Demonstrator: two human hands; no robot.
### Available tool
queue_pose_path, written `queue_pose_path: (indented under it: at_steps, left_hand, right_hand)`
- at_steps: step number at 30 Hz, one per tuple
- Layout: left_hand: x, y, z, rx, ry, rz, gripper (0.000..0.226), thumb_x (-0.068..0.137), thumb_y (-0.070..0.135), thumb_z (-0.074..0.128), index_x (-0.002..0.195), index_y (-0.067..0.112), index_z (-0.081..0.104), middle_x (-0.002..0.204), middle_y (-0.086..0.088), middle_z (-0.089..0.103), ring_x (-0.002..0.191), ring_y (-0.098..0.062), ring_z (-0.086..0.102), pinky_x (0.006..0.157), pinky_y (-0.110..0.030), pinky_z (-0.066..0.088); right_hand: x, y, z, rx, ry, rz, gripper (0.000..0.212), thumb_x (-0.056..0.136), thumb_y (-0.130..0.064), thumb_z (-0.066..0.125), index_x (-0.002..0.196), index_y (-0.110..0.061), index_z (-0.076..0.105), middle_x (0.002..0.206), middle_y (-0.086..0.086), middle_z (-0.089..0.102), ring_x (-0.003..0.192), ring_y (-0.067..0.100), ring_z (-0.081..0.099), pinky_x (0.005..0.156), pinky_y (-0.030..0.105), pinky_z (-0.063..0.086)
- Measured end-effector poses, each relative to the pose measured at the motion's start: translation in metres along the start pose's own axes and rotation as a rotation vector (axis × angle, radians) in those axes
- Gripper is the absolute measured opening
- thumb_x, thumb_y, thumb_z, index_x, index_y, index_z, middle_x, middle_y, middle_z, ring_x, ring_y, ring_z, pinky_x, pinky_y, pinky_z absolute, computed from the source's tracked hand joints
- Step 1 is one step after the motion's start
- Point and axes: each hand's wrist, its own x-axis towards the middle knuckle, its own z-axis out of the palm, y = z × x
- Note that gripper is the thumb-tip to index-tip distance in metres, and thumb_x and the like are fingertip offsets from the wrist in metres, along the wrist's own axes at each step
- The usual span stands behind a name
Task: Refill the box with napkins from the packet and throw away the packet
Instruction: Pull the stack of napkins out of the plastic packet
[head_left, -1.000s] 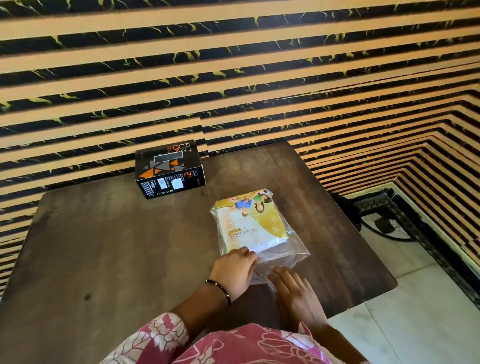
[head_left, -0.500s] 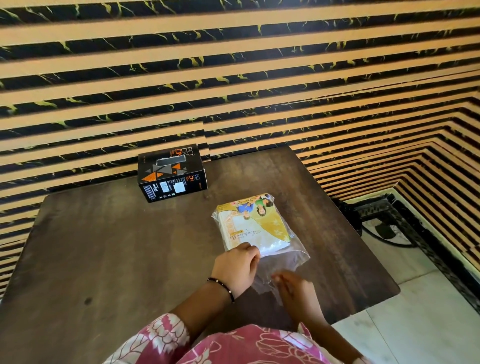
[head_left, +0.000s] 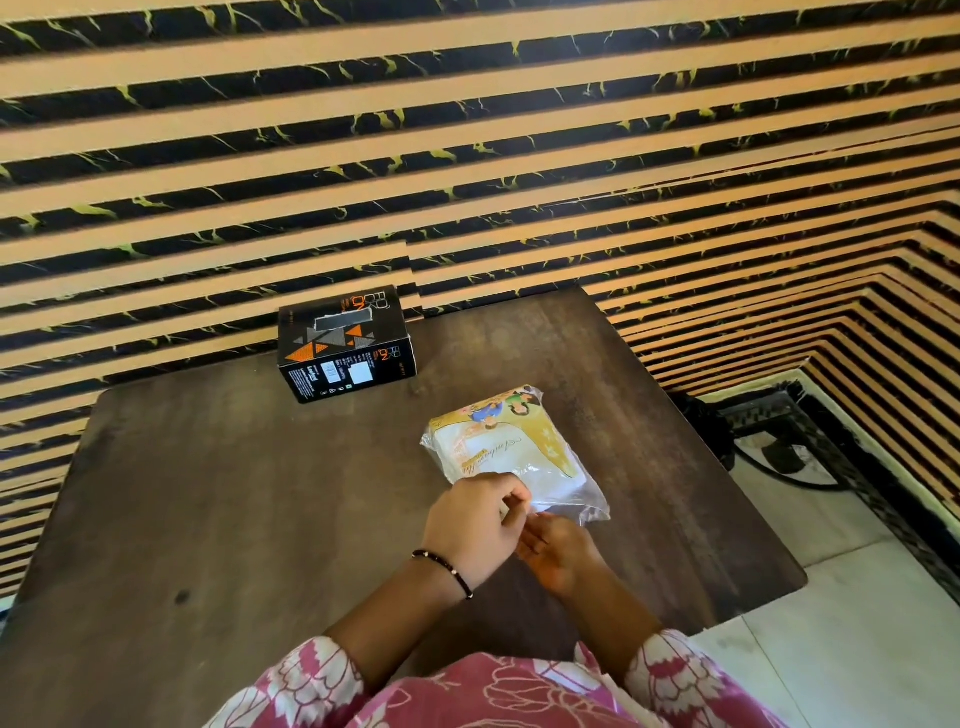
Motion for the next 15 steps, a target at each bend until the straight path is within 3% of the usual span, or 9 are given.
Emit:
queue_pose_path:
  at_steps: [4, 9, 11, 14, 15]
  left_hand:
    - [-0.001, 0.005, -0.006, -0.064, 0.047, -0.023, 0.009, 0.083, 0.025, 0.058, 0.086, 0.024, 0.066, 0.089, 0.008, 0.071, 0.075, -0.012, 0.065, 0.069, -0.029, 0.052]
    - [-0.002, 0.004, -0.007, -0.098, 0.066, -0.045, 0.007, 0.082, 0.027, 0.060, 0.084, 0.026, 0.066, 0.087, 0.012, 0.071, 0.072, -0.007, 0.063, 0.067, -0.028, 0.053]
    - [-0.002, 0.005, -0.006, -0.126, 0.070, -0.036, 0.007, 0.081, 0.026, 0.060, 0.083, 0.026, 0.066, 0.085, 0.013, 0.071, 0.071, -0.004, 0.062, 0.067, -0.026, 0.053]
    - [-0.002, 0.008, -0.006, -0.140, 0.040, 0.024, 0.006, 0.081, 0.025, 0.061, 0.083, 0.025, 0.066, 0.085, 0.012, 0.070, 0.061, 0.004, 0.053, 0.062, -0.012, 0.044]
    - [-0.003, 0.008, -0.007, -0.124, 0.027, 0.051, 0.006, 0.081, 0.025, 0.060, 0.084, 0.026, 0.066, 0.085, 0.011, 0.070, 0.059, 0.004, 0.051, 0.060, -0.008, 0.040]
  right_hand:
    - [0.002, -0.010, 0.001, 0.005, 0.009, 0.058, 0.033, 0.089, -0.001, 0.049, 0.121, -0.002, 0.053, 0.090, 0.014, 0.061, 0.076, 0.024, 0.058, 0.059, 0.032, 0.052]
    - [0.000, -0.020, 0.001, -0.035, 0.074, 0.132, 0.033, 0.082, -0.010, 0.060, 0.114, -0.008, 0.059, 0.104, 0.007, 0.060, 0.077, 0.017, 0.056, 0.048, 0.018, 0.049]
    - [0.002, -0.023, 0.002, -0.016, 0.064, 0.128, 0.029, 0.082, -0.013, 0.060, 0.111, -0.010, 0.060, 0.093, 0.006, 0.060, 0.074, 0.016, 0.055, 0.050, 0.019, 0.049]
    - [-0.015, -0.030, 0.005, 0.001, -0.078, 0.102, 0.023, 0.089, -0.012, 0.052, 0.107, -0.001, 0.063, 0.077, 0.009, 0.063, 0.072, 0.020, 0.055, 0.070, 0.030, 0.055]
    - [-0.022, -0.033, 0.008, 0.002, -0.122, 0.100, 0.022, 0.092, -0.012, 0.048, 0.098, -0.001, 0.064, 0.072, 0.012, 0.066, 0.073, 0.023, 0.056, 0.064, 0.035, 0.057]
